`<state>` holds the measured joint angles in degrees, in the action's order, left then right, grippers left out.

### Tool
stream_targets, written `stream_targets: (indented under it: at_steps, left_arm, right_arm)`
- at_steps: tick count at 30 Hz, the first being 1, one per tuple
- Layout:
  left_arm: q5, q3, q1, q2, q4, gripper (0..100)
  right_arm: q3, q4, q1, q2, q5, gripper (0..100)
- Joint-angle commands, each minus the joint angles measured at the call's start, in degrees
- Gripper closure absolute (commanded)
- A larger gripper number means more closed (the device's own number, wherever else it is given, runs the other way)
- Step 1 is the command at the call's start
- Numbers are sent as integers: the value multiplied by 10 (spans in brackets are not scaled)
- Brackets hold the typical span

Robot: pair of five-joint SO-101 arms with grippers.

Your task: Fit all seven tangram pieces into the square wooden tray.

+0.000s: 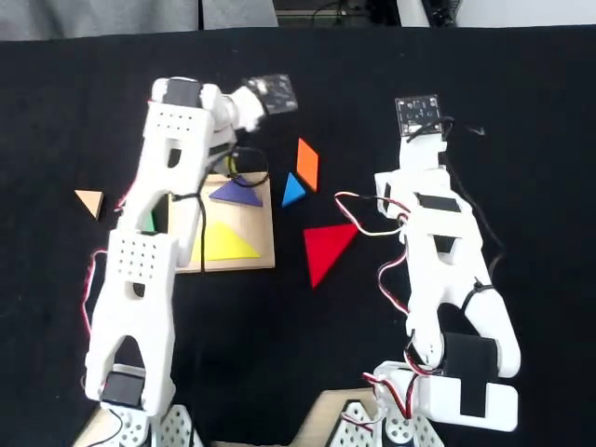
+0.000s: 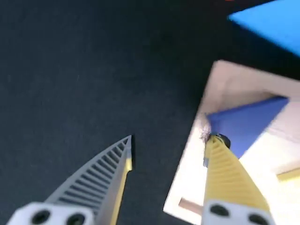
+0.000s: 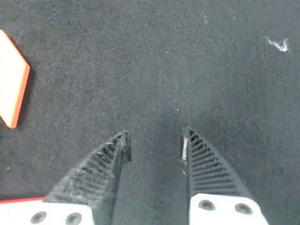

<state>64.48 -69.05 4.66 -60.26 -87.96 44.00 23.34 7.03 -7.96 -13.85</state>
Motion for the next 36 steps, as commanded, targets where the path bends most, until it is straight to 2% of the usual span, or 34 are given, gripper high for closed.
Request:
stream_targets:
  at_steps: [1, 7, 10, 14, 20, 27, 30, 32, 34, 36]
  left_arm:
    - [-25, -24, -15, 10, 8, 752]
    - [-29, -7, -23, -6, 56, 752]
    - [-30, -7, -20, -26, 55, 752]
    - [-69, -8, -4, -27, 55, 752]
    - [-74, -26, 29, -28, 54, 752]
    - [-75, -37, 65, -24, 15, 752]
    - [-117, -82, 53, -24, 11, 752]
    - [-120, -124, 36, -24, -36, 752]
    - [-78, -181, 18, -29, -113, 752]
    - [-69, -195, -2, -33, -128, 752]
  right_arm:
    - [-7, -11, -4, -2, -2, 818]
    - [-7, -11, -4, -2, -2, 818]
    - [-7, -10, -4, -2, -2, 818]
    - [-7, -10, -4, -2, -2, 818]
    - [-7, -10, -4, -2, -2, 818]
    - [-7, -10, -4, -2, -2, 818]
    - [-7, -10, -4, -2, -2, 818]
    - [-7, -10, -4, -2, -2, 818]
    - [-7, -10, -4, -2, -2, 818]
    - [-7, -10, -4, -2, -2, 818]
